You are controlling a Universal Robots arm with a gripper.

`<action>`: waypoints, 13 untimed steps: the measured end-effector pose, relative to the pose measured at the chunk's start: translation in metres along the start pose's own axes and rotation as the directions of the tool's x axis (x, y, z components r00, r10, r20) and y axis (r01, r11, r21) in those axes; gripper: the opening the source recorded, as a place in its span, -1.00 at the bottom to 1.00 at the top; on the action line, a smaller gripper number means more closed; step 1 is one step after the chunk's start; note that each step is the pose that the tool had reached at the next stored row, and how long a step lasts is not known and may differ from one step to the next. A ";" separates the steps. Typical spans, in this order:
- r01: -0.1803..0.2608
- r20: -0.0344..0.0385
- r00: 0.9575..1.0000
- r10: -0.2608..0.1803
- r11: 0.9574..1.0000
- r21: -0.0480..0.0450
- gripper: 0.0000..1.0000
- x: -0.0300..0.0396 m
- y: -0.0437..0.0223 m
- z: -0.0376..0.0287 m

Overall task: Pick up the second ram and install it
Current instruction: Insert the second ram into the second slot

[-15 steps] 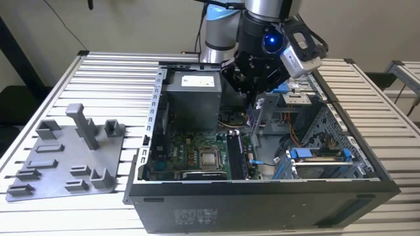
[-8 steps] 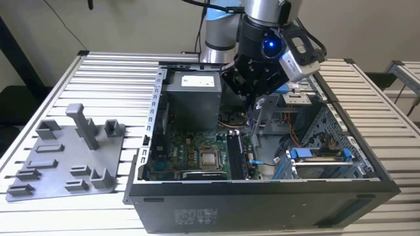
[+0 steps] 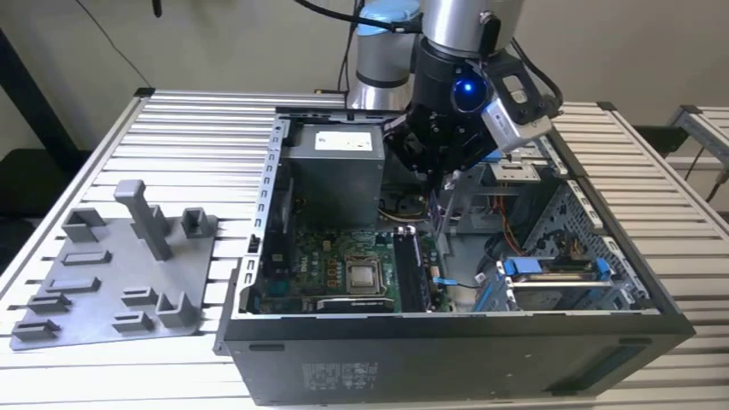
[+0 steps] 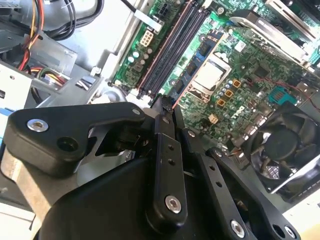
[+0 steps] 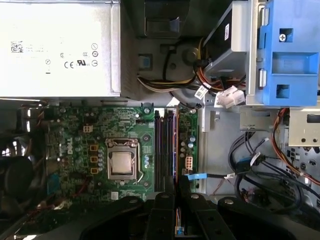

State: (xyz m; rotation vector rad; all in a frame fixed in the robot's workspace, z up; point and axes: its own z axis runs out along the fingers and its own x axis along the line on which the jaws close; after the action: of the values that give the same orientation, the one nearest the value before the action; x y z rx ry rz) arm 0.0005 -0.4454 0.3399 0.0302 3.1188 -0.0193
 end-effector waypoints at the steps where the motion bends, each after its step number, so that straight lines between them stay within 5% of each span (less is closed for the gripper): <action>1: 0.000 0.002 1.000 0.000 1.000 0.000 -0.72 0.0000 0.0001 0.0011; 13: 0.001 0.031 1.000 -0.001 1.000 -0.001 -0.72 0.0003 0.0004 0.0142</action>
State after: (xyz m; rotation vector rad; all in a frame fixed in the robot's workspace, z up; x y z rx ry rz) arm 0.0005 -0.4452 0.3257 0.0287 3.0880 -0.0187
